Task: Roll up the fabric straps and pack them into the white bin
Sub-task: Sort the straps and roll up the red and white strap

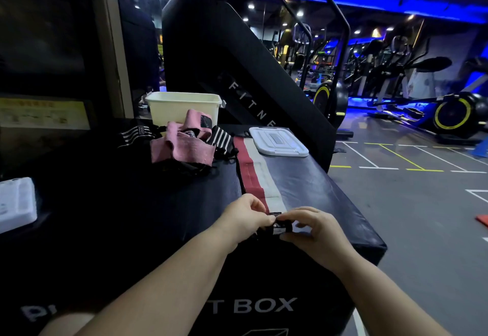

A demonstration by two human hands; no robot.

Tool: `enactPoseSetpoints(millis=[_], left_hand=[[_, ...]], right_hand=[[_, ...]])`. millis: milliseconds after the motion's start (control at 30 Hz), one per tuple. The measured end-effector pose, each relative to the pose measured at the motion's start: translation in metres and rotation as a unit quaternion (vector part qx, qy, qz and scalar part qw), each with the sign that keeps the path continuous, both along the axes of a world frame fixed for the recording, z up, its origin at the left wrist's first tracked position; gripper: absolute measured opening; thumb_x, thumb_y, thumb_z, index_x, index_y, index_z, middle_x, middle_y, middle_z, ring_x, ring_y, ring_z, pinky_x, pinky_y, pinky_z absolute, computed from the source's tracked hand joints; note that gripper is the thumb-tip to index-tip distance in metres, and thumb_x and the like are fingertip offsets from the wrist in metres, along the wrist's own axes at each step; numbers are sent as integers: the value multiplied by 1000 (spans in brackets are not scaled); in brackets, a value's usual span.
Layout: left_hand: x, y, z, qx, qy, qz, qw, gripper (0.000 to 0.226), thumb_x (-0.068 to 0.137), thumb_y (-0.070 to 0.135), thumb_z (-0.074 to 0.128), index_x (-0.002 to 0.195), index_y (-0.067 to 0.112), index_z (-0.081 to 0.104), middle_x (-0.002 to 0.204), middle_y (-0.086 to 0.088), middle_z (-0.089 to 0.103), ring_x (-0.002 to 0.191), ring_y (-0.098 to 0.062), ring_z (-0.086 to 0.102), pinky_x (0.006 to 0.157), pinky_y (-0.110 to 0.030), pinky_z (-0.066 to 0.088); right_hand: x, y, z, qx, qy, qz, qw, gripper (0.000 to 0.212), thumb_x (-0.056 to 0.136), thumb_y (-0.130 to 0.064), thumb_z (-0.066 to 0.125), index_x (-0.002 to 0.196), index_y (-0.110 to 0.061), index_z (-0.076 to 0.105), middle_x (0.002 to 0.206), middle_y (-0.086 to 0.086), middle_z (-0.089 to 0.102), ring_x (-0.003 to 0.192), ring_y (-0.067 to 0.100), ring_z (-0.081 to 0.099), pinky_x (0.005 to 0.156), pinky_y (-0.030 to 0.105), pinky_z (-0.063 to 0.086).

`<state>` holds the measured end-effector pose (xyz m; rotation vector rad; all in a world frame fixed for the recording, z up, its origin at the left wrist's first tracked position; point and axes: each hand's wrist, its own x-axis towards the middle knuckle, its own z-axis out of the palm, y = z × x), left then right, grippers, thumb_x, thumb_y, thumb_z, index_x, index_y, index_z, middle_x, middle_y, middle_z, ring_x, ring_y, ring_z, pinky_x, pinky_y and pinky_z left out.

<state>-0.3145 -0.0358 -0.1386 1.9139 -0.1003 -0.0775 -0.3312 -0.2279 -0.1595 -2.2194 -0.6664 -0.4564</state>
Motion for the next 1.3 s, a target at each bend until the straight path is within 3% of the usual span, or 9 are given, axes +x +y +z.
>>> enactPoseSetpoints(millis=[133,233,433,667,833,1000,1100,1167,1300], left_hand=[[-1,0,-4,42,-34,-8,999,18,80,30,76,75,22,61,70,8,61,61,-9,54,65,-26,48],[-4,2,-10,90,-123,10,988,23,80,34,76,65,26,61,81,9,58,65,-5,55,71,-27,53],[-10,16,-16,142,-192,-47,970,8,82,29,73,83,26,65,89,10,59,82,1,55,73,-6,38],[-1,10,-17,135,-137,8,981,16,87,31,68,74,23,64,83,9,57,77,-6,54,73,-20,43],[2,5,-13,83,-53,19,995,24,88,35,67,68,22,62,64,6,58,58,-12,56,60,-26,52],[6,4,-7,131,-11,29,991,28,84,47,64,70,23,61,68,7,59,72,-22,65,78,-40,59],[4,3,-8,214,-69,46,973,27,86,52,61,78,27,56,89,8,59,88,-19,64,82,-32,52],[0,4,-12,186,-140,56,971,20,86,45,65,96,30,57,100,10,53,88,-13,57,84,-30,47],[1,11,-17,146,-219,-2,965,15,85,33,70,98,27,69,93,13,58,82,-3,54,81,-18,43]], right_hand=[[1,0,-2,-6,21,-7,1000,29,75,-11,81,98,-30,77,90,-22,68,86,-1,63,74,10,46],[5,2,-3,-8,17,-5,1000,21,79,-18,79,96,-30,77,88,-20,67,84,4,63,72,12,47],[14,7,-1,-9,46,-21,999,9,84,-23,75,89,-31,77,88,-17,61,87,0,58,73,7,40],[10,9,-5,66,74,-9,995,44,82,-11,76,95,-50,62,93,-8,63,67,4,60,70,12,45],[13,7,-3,17,22,4,1000,51,70,-1,82,96,-40,64,107,-19,58,88,7,63,72,11,48],[17,2,-1,-11,36,-13,999,47,73,-7,81,93,-47,70,93,-21,65,77,4,65,71,10,45],[20,1,1,-19,42,-20,999,34,76,-12,81,99,-36,74,93,-12,68,78,4,65,73,12,46],[23,2,3,-33,48,-22,998,27,79,-15,79,102,-28,75,93,-11,68,79,4,64,73,12,47],[27,5,6,-38,52,-22,998,23,82,-17,76,104,-25,76,93,-17,64,80,0,63,72,9,44]])
